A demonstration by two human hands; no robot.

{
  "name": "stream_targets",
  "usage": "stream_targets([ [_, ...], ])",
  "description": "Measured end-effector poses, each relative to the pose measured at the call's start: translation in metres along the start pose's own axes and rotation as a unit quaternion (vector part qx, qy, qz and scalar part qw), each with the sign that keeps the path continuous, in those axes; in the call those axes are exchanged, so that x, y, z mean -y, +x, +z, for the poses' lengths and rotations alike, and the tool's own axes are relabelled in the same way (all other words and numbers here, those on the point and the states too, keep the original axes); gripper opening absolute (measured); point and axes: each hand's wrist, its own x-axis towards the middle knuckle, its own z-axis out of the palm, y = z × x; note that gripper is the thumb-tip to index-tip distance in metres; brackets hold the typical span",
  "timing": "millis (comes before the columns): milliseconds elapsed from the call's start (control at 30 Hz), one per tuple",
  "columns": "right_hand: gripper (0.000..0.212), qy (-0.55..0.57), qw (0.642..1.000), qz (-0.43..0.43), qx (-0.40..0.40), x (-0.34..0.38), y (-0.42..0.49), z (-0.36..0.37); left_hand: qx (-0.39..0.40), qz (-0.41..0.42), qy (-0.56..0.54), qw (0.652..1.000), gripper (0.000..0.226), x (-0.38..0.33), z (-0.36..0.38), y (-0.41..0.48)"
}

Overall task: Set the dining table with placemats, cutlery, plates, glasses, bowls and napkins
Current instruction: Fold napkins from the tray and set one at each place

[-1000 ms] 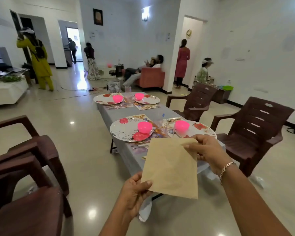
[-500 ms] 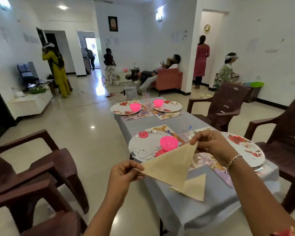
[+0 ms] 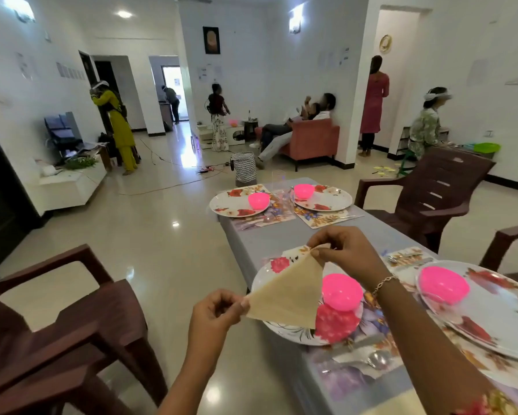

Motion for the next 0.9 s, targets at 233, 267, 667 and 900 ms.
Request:
stream_targets([
  [233, 0.021, -0.150, 0.983, -0.073, 0.071, 0.010, 0.098, 0.083, 0.023, 0.075, 0.101, 0.992, 0.023, 0.014, -0.030, 0.111],
  [267, 0.020, -0.164, 0.980, -0.079, 0.082, 0.012, 0.111, 0.095, 0.035, 0.073, 0.103, 0.991, 0.021, 0.015, -0.032, 0.125],
  [667, 0.038, 0.119, 0.971, 0.160, 0.131, -0.026, 0.241, 0.188, 0.099, -0.074, -0.035, 0.992, 0.013, 0.049, -0.074, 0.259],
  [900, 0.010, 0.172, 0.945, 0.274, 0.046, -0.085, 0.309, 0.207, 0.133, -0.137, -0.030, 0.981, 0.016, 0.081, -0.060, 0.344],
])
